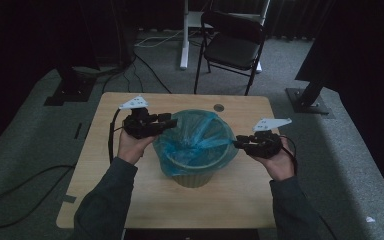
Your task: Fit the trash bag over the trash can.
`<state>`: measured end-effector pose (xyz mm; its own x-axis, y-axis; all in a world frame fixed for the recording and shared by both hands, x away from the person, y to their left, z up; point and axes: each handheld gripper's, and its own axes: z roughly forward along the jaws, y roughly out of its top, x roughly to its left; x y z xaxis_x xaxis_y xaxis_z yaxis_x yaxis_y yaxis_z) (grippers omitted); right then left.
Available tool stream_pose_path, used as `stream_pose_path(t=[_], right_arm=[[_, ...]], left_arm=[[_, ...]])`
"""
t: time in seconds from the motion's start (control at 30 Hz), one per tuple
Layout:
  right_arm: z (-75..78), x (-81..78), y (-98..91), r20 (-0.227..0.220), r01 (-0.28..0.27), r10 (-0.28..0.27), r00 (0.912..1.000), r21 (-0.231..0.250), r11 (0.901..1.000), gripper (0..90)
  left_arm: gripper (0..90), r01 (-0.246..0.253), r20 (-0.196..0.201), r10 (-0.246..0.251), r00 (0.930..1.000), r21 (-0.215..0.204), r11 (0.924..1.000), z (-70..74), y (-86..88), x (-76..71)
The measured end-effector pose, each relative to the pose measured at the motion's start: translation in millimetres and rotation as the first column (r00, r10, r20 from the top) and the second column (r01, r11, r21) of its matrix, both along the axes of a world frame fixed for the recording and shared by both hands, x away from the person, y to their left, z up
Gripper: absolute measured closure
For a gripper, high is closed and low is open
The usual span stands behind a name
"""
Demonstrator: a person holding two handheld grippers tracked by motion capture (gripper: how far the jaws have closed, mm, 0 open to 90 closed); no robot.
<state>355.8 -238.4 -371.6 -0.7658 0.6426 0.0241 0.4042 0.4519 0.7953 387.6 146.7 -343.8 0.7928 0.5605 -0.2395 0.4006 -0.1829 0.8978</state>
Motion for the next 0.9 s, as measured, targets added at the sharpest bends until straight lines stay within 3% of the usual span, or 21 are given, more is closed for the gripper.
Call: stream_pose_path(t=[0.4, 0.9], right_arm=[[-0.5, 0.5, 0.6, -0.002, -0.007, 0.007, 1.0, -0.002, 1.0, 71.1], [-1.1, 1.4, 0.5, -0.002, -0.014, 0.014, 0.9999, -0.002, 0.9999, 71.1]], left_arm=[[55.0, 0.009, 0.008, -0.009, 0.9999, 0.011, 0.9999, 7.4, -8.1, 6.9], [51.7, 0.064, 0.015, -0.064, 0.9978, 0.032, 0.9974, 12.0, -20.9, 12.8]])
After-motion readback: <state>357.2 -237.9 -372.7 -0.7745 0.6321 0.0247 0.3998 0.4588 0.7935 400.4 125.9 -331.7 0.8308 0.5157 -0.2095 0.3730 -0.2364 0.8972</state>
